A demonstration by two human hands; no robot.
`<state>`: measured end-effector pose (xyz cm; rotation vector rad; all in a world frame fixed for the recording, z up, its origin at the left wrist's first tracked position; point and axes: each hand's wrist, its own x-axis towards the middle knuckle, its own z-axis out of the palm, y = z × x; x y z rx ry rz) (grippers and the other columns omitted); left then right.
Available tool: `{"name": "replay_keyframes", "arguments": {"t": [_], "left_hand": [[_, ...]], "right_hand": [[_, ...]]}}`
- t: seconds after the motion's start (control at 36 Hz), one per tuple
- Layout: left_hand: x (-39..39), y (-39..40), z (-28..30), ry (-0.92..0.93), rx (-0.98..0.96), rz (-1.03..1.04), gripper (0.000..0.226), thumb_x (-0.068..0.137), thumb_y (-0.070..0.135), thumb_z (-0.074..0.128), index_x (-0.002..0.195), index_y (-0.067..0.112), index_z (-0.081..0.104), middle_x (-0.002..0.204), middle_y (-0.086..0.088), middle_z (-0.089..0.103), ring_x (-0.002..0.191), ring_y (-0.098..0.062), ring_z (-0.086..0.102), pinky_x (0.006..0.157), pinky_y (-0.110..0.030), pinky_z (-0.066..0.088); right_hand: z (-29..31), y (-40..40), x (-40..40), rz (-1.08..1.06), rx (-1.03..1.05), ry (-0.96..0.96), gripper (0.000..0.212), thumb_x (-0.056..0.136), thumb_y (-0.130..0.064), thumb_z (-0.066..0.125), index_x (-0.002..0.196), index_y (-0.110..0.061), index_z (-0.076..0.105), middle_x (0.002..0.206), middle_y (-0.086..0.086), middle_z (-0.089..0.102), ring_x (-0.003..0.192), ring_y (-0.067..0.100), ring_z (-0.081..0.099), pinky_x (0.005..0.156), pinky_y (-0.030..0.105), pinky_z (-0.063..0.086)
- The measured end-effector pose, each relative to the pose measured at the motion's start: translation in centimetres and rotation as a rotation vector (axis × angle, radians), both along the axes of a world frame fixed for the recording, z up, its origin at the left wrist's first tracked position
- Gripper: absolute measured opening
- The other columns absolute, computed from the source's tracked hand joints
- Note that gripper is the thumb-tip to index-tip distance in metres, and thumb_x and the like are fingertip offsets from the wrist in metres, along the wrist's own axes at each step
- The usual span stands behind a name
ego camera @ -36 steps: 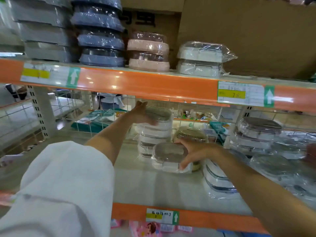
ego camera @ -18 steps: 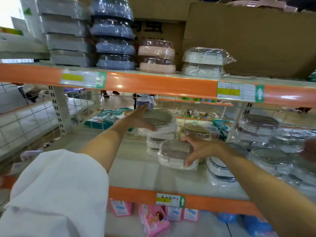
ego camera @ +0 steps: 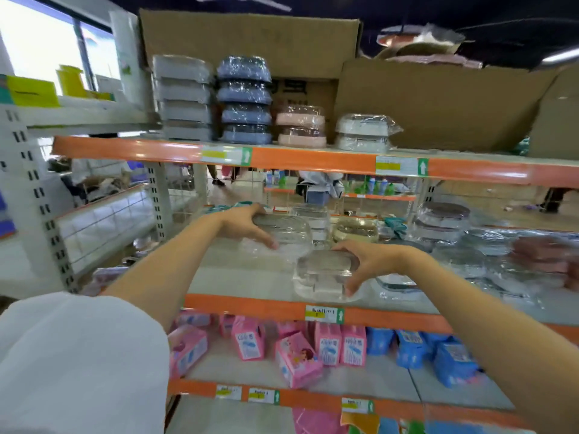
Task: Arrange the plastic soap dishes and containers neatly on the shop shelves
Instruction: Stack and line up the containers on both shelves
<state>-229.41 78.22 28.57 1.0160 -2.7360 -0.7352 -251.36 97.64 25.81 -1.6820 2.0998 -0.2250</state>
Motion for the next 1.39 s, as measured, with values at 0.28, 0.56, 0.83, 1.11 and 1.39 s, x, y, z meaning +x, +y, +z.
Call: {"name": "replay_keyframes", "arguments": {"t": [0.28, 0.56, 0.83, 1.11, 1.39], "left_hand": [[3.6, 4.7, 8.2, 0.155, -0.020, -0.031, 0.111, 0.061, 0.059, 0.077, 0.148, 0.015, 0.023, 0.151, -0.004, 0.031, 0.124, -0.019, 0.043, 0.093, -0.032, 0.044], [1.5, 5.2, 13.9, 0.332, -0.167, 0.044, 0.112, 0.063, 0.072, 0.066, 0.148, 0.013, 0.022, 0.148, -0.005, 0.032, 0.112, -0.019, 0.045, 0.074, -0.031, 0.046], [-5.3, 2.6, 15.8, 0.314, -0.217, 0.058, 0.128, 0.044, 0.083, 0.069, 0.143, 0.012, 0.029, 0.130, 0.001, 0.041, 0.108, -0.015, 0.043, 0.086, -0.035, 0.043], [-13.2, -2.6, 17.1, 0.244, -0.210, 0.131, 0.107, 0.033, 0.082, 0.064, 0.118, 0.022, 0.038, 0.116, 0.001, 0.048, 0.102, -0.017, 0.049, 0.084, -0.033, 0.045], [-18.5, -6.1, 17.3, 0.213, -0.137, 0.148, 0.063, 0.073, 0.052, 0.072, 0.114, 0.015, 0.042, 0.107, -0.001, 0.041, 0.093, -0.014, 0.040, 0.068, -0.025, 0.036]], "right_hand": [[7.0, 4.0, 2.8, 0.006, -0.128, 0.018, 0.094, 0.070, -0.033, 0.085, 0.144, -0.030, 0.028, 0.131, -0.004, 0.046, 0.105, 0.013, 0.051, 0.094, 0.031, 0.045], [13.6, 5.7, -0.9, -0.173, -0.396, 0.007, 0.086, 0.075, -0.025, 0.080, 0.144, -0.018, 0.030, 0.142, 0.003, 0.037, 0.119, 0.019, 0.043, 0.088, 0.027, 0.042], [17.8, 1.9, -10.2, -0.311, -0.627, -0.016, 0.088, 0.079, -0.043, 0.074, 0.147, -0.012, 0.027, 0.142, 0.006, 0.024, 0.117, 0.022, 0.042, 0.084, 0.031, 0.049], [22.1, -6.9, -19.6, -0.312, -0.767, -0.141, 0.067, 0.076, -0.039, 0.078, 0.123, -0.018, 0.036, 0.123, 0.002, 0.042, 0.111, 0.020, 0.048, 0.095, 0.044, 0.049], [23.9, -13.9, -24.5, -0.202, -0.686, -0.254, 0.081, 0.077, -0.031, 0.077, 0.143, -0.015, 0.033, 0.138, 0.005, 0.040, 0.124, 0.025, 0.043, 0.105, 0.046, 0.041]]}}
